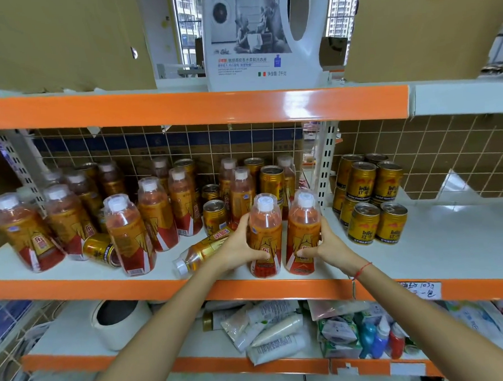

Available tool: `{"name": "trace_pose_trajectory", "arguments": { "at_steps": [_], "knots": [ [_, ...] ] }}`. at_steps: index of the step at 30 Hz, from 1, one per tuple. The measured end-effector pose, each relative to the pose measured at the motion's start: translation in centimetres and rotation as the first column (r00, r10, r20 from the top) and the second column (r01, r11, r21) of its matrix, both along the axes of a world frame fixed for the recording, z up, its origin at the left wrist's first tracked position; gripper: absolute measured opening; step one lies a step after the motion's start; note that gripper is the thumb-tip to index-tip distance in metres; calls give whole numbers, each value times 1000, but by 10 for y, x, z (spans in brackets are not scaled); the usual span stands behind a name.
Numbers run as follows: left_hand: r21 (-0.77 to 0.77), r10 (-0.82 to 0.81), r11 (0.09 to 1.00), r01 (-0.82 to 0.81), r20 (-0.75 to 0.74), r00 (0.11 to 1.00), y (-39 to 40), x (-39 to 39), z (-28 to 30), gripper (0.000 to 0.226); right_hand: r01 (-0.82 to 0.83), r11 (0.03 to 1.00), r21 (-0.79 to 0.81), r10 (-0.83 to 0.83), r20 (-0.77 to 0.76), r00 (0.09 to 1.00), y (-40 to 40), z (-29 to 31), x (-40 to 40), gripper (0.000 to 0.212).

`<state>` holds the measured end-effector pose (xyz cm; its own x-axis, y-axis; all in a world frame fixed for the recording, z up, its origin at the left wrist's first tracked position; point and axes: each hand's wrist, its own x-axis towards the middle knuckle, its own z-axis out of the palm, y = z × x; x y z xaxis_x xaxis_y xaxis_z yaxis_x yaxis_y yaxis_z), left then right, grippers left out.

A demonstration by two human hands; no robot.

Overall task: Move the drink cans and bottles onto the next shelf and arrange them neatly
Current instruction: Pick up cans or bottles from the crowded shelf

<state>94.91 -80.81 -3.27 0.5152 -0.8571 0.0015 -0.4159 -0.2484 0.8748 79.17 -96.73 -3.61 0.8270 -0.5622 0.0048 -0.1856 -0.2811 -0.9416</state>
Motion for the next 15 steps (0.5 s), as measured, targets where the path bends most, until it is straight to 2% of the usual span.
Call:
{"name": "trace_pose_trajectory", "arguments": {
  "at_steps": [2,4,7,11,15],
  "knots": [
    [-103,68,993,-63,38,997,-2,-7,0,102,114,990,-82,-109,61,992,6,-4,3,91],
    [-186,151,975,-120,165,975,-5,-13,6,94,228,956,-184,-202,149,968,11,-3,7,90],
    [-246,289,948,-199,412,864,-10,-20,20,80,335,846,-414,-274,201,941,18,1,13,90],
    [-204,371,928,-310,513,774,-15,-29,26,75,429,665,-612,-427,160,890,24,6,21,89],
    [-160,399,912,-377,553,731,-19,-33,25,78,409,612,-677,-476,97,874,24,8,27,86]
  ]
}}
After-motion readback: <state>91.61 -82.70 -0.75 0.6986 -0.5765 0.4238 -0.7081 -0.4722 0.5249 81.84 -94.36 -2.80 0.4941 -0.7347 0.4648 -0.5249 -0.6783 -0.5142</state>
